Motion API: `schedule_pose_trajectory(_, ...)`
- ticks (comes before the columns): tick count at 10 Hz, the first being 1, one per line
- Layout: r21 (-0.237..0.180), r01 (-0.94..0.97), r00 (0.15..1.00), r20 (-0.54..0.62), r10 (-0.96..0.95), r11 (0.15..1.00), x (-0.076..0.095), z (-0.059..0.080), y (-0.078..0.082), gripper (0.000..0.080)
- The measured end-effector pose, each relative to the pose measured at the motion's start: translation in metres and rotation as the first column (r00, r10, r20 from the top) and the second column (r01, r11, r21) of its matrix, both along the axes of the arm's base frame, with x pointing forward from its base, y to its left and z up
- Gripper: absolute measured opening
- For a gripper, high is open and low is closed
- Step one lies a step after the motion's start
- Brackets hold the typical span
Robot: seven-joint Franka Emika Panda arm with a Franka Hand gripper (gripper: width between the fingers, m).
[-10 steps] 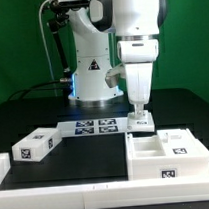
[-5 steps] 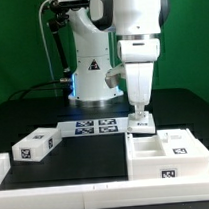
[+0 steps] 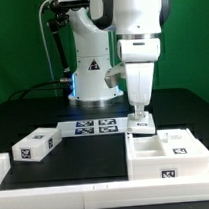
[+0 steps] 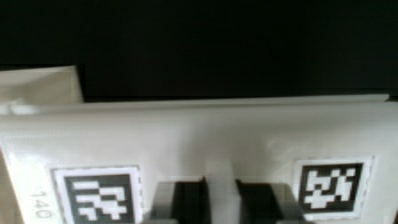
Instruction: Assemble cabinet
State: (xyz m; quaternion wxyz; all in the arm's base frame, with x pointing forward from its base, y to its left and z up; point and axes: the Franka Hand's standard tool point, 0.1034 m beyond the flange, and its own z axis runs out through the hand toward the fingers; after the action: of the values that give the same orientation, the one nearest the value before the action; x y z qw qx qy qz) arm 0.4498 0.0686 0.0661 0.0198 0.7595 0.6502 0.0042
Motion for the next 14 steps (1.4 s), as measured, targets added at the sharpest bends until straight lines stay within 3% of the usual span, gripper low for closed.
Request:
schedule_pose_trajectory(7, 0.003, 0.004, 1.000, -0.010, -0.004, 1.000, -0.0041, -0.0058, -0.0011, 0.0068)
schedule_pose_trajectory(14, 0.008, -0.004, 1.000, -0.004, 0.004, 1.000, 0.0023, -0.0074, 0.0004, 0.0068)
